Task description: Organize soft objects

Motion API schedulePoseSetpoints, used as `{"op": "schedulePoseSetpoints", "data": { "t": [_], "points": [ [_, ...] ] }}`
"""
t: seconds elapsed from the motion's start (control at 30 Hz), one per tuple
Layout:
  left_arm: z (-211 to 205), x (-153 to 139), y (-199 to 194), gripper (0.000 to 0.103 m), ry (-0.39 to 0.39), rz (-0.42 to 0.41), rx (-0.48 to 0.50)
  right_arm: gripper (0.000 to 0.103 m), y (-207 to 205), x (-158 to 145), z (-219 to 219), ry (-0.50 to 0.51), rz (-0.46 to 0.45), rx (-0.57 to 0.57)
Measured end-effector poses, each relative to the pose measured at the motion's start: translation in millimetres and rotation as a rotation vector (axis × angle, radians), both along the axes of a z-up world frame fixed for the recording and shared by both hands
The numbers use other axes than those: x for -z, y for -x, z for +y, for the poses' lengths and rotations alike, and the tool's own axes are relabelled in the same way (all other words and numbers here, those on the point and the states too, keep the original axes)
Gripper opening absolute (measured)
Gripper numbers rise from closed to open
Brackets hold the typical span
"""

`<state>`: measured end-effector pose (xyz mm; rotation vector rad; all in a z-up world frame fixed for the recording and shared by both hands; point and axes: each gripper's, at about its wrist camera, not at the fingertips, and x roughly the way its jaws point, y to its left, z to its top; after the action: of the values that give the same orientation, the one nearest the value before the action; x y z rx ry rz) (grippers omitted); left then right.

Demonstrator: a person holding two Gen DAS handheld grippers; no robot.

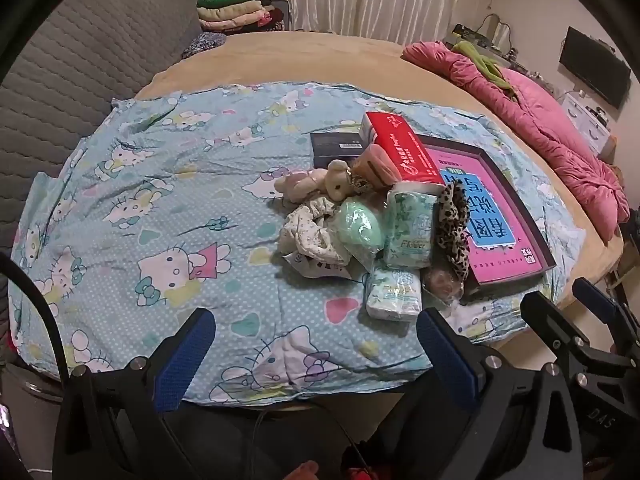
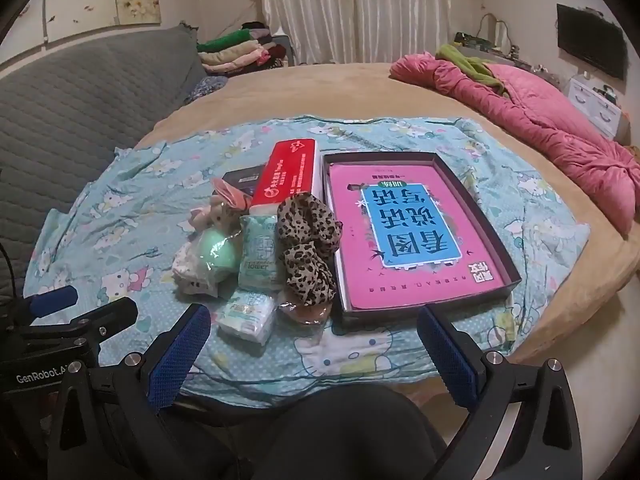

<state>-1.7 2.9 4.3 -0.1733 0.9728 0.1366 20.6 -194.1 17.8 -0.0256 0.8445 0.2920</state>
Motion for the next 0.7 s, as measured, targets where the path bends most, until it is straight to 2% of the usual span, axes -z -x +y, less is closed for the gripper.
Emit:
{"op": "schedulePoseSetpoints", "data": {
  "t": [0.7],
  "points": [
    [-3.7, -3.5, 4.8, 0.102, -0.010, -0.004, 0.000, 0.103, 3.3, -2.7, 0.8, 0.008, -0.012, 0.000]
  ]
}}
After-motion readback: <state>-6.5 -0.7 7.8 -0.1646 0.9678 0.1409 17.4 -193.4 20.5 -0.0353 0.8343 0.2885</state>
